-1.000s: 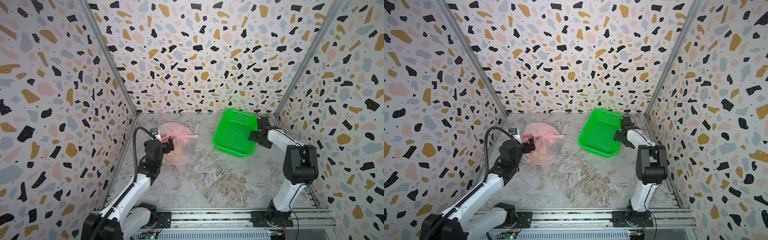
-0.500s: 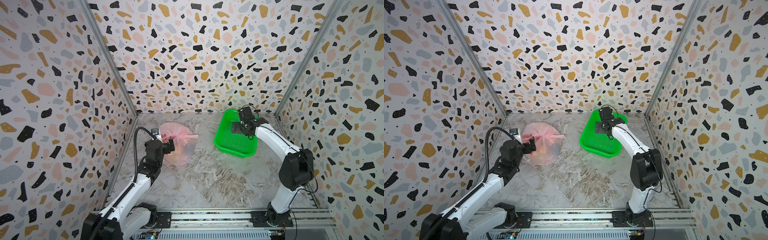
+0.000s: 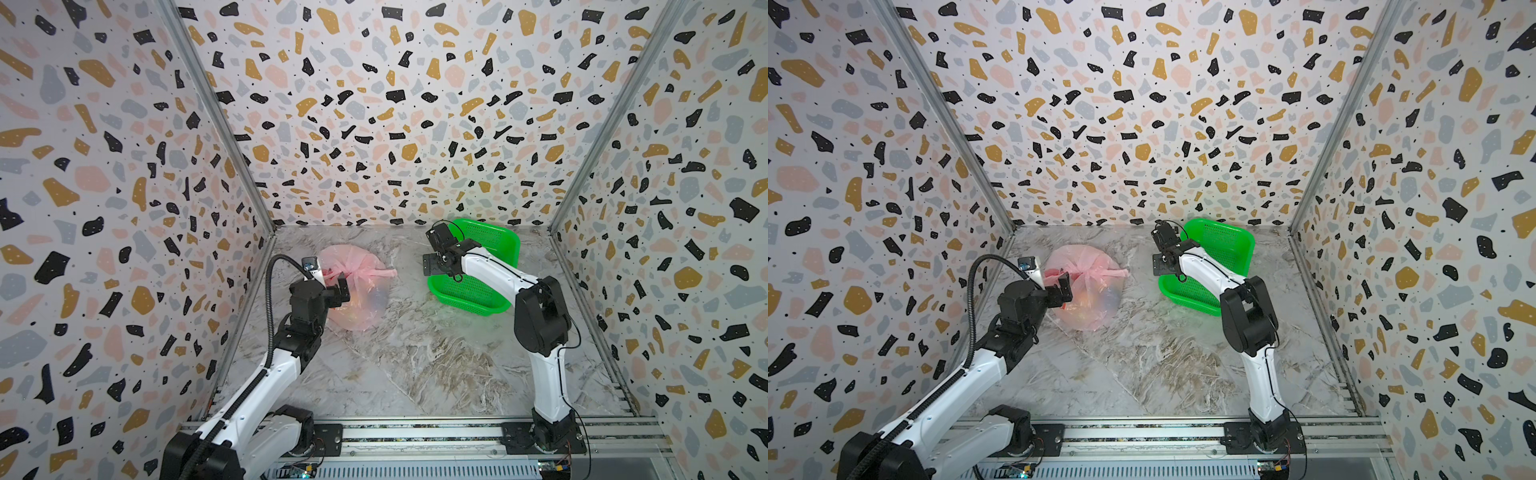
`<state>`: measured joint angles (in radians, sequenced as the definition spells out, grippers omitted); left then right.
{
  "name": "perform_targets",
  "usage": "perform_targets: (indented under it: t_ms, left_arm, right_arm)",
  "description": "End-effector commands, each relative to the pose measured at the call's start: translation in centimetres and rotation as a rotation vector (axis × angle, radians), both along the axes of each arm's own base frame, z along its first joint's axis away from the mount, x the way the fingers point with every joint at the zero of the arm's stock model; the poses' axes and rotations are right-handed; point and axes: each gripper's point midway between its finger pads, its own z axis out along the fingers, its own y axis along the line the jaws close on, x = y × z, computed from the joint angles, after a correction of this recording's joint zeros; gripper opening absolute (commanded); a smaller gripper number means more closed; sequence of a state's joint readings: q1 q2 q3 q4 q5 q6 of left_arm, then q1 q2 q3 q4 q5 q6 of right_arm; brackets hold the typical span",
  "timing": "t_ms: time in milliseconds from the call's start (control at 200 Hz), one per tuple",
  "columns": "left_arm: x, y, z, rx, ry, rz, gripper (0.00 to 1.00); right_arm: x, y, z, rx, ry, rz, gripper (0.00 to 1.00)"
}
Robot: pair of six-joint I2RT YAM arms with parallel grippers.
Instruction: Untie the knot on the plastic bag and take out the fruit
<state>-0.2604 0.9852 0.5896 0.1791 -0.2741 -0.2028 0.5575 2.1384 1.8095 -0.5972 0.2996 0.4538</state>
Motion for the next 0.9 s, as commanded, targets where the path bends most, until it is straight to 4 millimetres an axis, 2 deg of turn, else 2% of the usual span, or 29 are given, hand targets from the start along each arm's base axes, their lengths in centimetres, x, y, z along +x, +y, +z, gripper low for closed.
perform_targets:
  t_ms: [0,110,335,465,521,591,631,751,836,896]
  left_arm:
    - [0.1,-0.1,1.5,-0.008,-0.042,0.001,1.00]
    - [0.1,-0.2,1.5,-0.009,-0.044,-0.002,0.99]
    - [0.4,-0.4,1.1,-0.017,-0.042,-0.007,1.00]
    - [0.4,-0.5,0.9,-0.028,-0.041,-0.011,0.99]
    - [0.4,-0.6,0.8,-0.027,-0.037,-0.013,1.00]
    - [0.4,-0.6,0.9,-0.027,-0.037,-0.013,1.00]
    - [0.3,-0.5,0.8,-0.023,-0.034,-0.012,1.00]
    - [0.2,-0.4,0.8,-0.018,-0.033,-0.008,1.00]
    - [0.2,-0.4,0.7,-0.022,-0.032,-0.008,1.00]
    - [0.2,-0.5,0.6,-0.026,-0.033,-0.010,1.00]
  right_arm:
    - [0.9,-0.4,1.4,-0.015,-0.039,-0.009,0.98]
    - [0.8,-1.2,0.6,-0.057,-0.020,-0.015,0.97]
    - [-0.5,-3.6,0.5,-0.091,-0.011,-0.028,0.94]
    - [-0.4,-4.6,0.1,-0.075,-0.001,-0.021,0.88]
    - [-0.2,-4.7,-0.1,-0.072,0.004,-0.014,0.82]
    - [-0.1,-4.9,-0.4,-0.065,0.014,-0.004,0.69]
    - [-0.1,-5.1,-0.5,-0.067,0.016,-0.008,0.67]
    - [-0.2,-5.9,-0.6,-0.083,0.017,-0.010,0.45]
    - [-0.3,-6.7,-0.6,-0.091,0.017,-0.014,0.41]
    - [-0.4,-7.4,-0.7,-0.107,0.022,-0.018,0.33]
